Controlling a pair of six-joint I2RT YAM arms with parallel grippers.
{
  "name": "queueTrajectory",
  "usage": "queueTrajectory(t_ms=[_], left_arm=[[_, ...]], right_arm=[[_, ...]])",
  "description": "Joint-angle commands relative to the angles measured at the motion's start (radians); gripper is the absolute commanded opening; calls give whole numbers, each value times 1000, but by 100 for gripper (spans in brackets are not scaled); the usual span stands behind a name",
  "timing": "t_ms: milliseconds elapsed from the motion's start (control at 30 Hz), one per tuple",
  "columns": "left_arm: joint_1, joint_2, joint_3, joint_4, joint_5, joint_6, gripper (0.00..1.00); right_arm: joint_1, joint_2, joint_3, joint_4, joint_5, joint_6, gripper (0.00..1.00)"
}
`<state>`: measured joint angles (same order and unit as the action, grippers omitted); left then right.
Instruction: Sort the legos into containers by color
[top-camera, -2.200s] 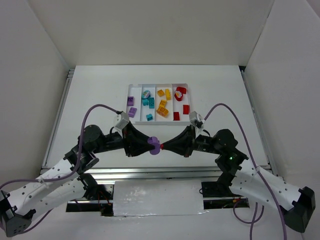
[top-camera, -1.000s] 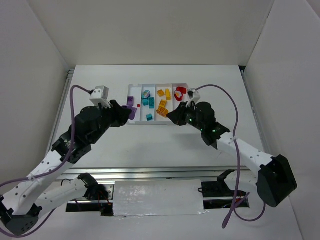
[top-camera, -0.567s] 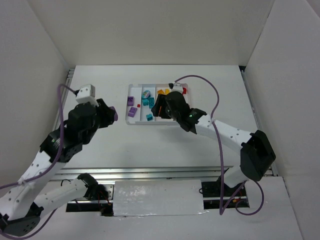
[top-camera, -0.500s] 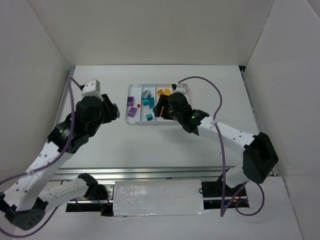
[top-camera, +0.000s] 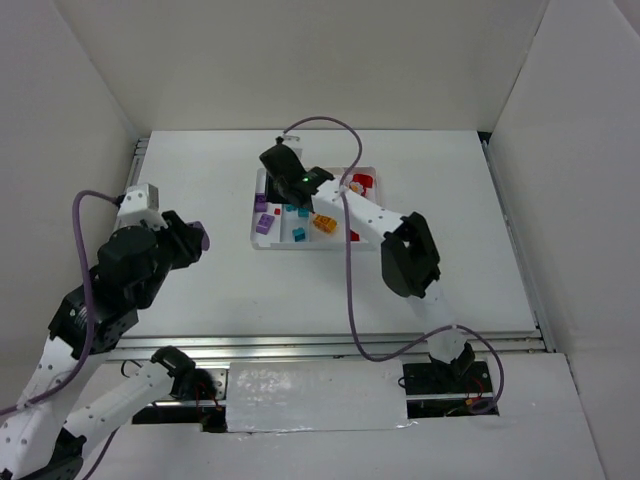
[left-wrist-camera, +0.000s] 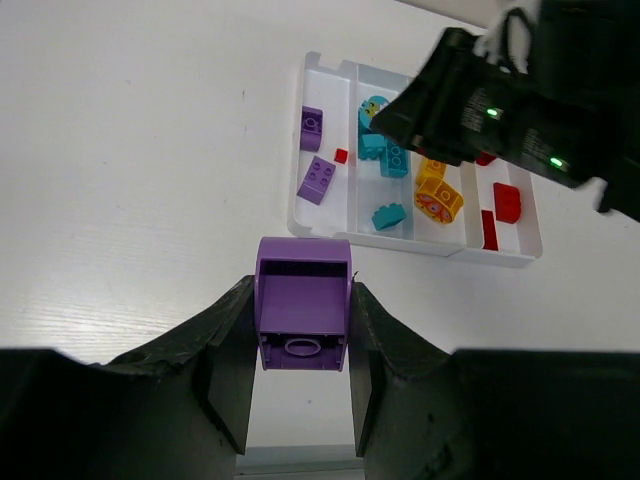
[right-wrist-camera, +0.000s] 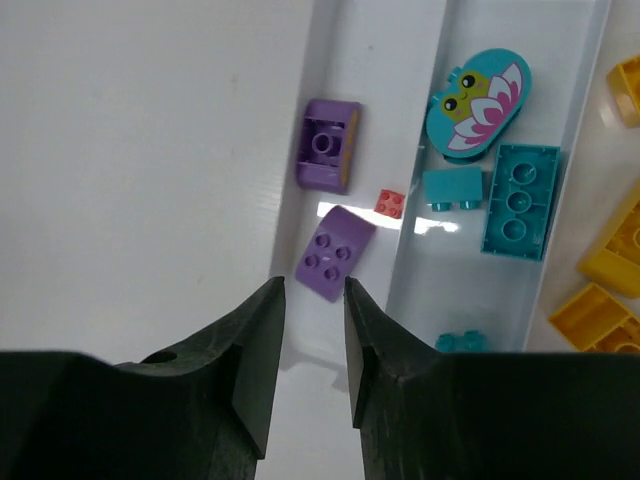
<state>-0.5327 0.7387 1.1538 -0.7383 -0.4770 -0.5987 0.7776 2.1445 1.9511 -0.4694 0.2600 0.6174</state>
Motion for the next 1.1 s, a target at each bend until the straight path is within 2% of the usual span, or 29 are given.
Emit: queueTrajectory(t_ms=[0,133,200,267,300,333,400,467,533,600,633,700,767,800,967,1067], left_arm=[[7,-68,-58,37,32,118,0],[20,-130,-149,124,84,128,0],[55,-139,-152,126,106,132,0],[74,-112,-155,131,83,119,0],[77,-87,-126,122,86,97,0],[80,-55,-108,103,113,86,0],[88,40,-57,99,149,56,0],[95,124,-37,134,172,18,0],[99,183,-16,190,213,-16,2],[102,316,16,281,261,-29,7],[103,440,35,301,258,-30,6],[123,577,123,332,287,-7,0],[134,762,188,367,249,28,0],[137,865,251,382,239,45,0],[174,1125,495,401,224,155,0],[200,1238,566,421,238,177,3]], right_arm=[[31,145,240,-198,79,-31,38],[32,255,366,-210,119,-31,38],[34,250,312,-157,114,-28,38],[41,117,165,-62,107,-21,37],[40,47,-33,87,99,-22,38],[43,-92,-129,157,97,-21,38],[41,-267,-313,268,99,-24,40],[43,-363,-371,253,128,-27,43],[40,-508,-458,180,195,-1,52],[38,-624,-606,167,246,15,58],[37,-741,-662,169,249,25,59],[34,-918,-807,176,240,22,60],[31,-1024,-907,140,234,22,61],[29,-1123,-929,124,222,19,61],[23,-1400,-1055,13,186,25,63],[20,-1492,-1090,-21,163,28,63]])
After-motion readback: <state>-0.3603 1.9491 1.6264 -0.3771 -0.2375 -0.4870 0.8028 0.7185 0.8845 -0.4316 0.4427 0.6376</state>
